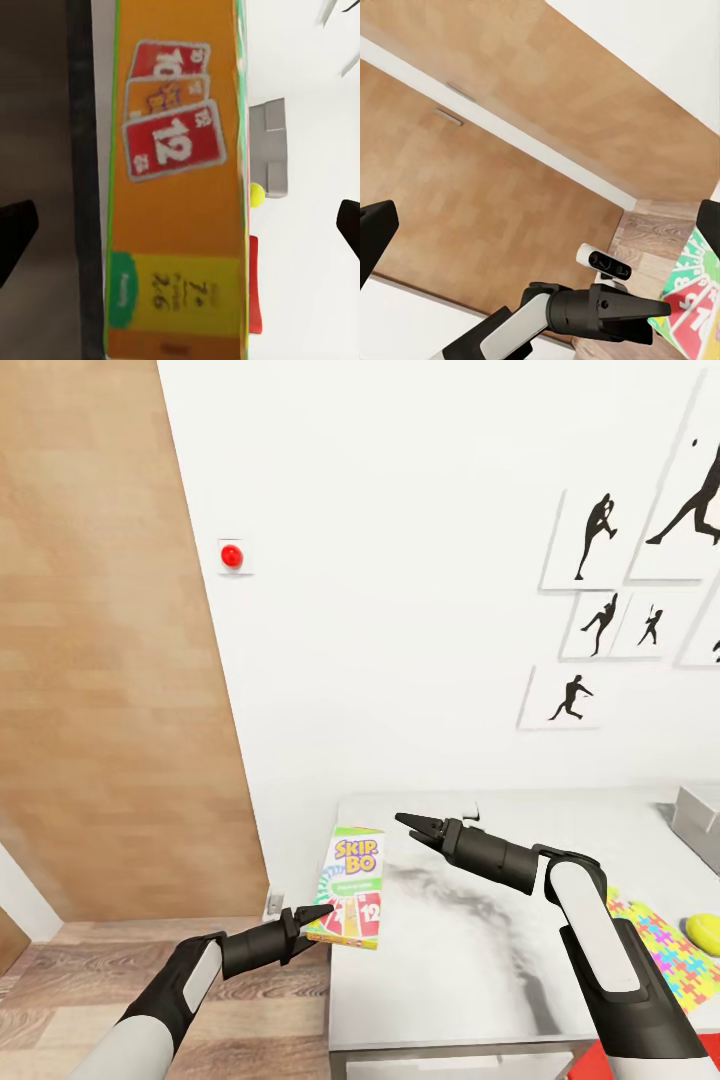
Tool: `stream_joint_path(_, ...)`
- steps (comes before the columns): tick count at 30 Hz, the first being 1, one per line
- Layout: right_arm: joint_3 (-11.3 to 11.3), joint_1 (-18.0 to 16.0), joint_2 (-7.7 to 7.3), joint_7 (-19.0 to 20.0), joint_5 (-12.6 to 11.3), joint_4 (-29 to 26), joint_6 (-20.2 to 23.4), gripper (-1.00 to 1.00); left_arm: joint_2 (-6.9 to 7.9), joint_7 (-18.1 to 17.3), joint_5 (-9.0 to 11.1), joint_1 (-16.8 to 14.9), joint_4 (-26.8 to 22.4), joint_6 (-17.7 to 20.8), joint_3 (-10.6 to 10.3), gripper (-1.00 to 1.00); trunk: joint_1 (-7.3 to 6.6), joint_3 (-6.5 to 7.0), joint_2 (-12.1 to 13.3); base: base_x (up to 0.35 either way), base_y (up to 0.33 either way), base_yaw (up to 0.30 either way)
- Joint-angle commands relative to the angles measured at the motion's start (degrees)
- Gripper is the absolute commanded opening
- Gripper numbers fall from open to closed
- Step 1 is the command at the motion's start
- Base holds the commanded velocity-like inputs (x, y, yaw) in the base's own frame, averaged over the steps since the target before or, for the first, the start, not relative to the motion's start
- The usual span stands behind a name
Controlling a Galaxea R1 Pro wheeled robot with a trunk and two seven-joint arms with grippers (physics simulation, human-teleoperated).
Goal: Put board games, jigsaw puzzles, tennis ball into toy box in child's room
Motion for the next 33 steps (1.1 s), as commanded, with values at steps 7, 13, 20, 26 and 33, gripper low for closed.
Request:
stream_joint_path(7, 0.01, -0.04, -0.03, 0.58, 0.58, 0.0, 0.08, 1.0, -0.08, -0.16, -0.15, -0.04, -0.01, 0.34, 0.32, 1.0, 0.0, -0.06, -0.04, 0.0, -0.007, 0.0)
stream_joint_path(13, 0.01, -0.04, -0.03, 0.59, 0.58, 0.0, 0.08, 1.0, -0.07, -0.15, -0.15, -0.04, -0.01, 0.34, 0.31, -1.0, 0.0, -0.06, -0.04, 0.0, 0.0, 0.0)
stream_joint_path(20, 0.01, -0.04, -0.03, 0.59, 0.58, 0.0, 0.08, 1.0, -0.08, -0.16, -0.15, -0.04, 0.0, 0.26, 0.32, -1.0, 0.0, -0.06, -0.04, 0.0, 0.0, 0.0)
stream_joint_path(26, 0.01, -0.04, -0.03, 0.58, 0.58, 0.0, 0.08, 1.0, -0.08, -0.19, -0.15, -0.04, -0.01, 0.26, 0.29, -1.0, 0.0, -0.06, -0.04, 0.0, 0.0, 0.0)
stream_joint_path(33, 0.01, -0.04, -0.03, 0.63, 0.58, 0.0, 0.14, 1.0, -0.08, -0.19, -0.15, -0.04, -0.01, 0.34, 0.28, -1.0, -1.54, 1.2, 2.77, 0.0, 0.0, 0.0)
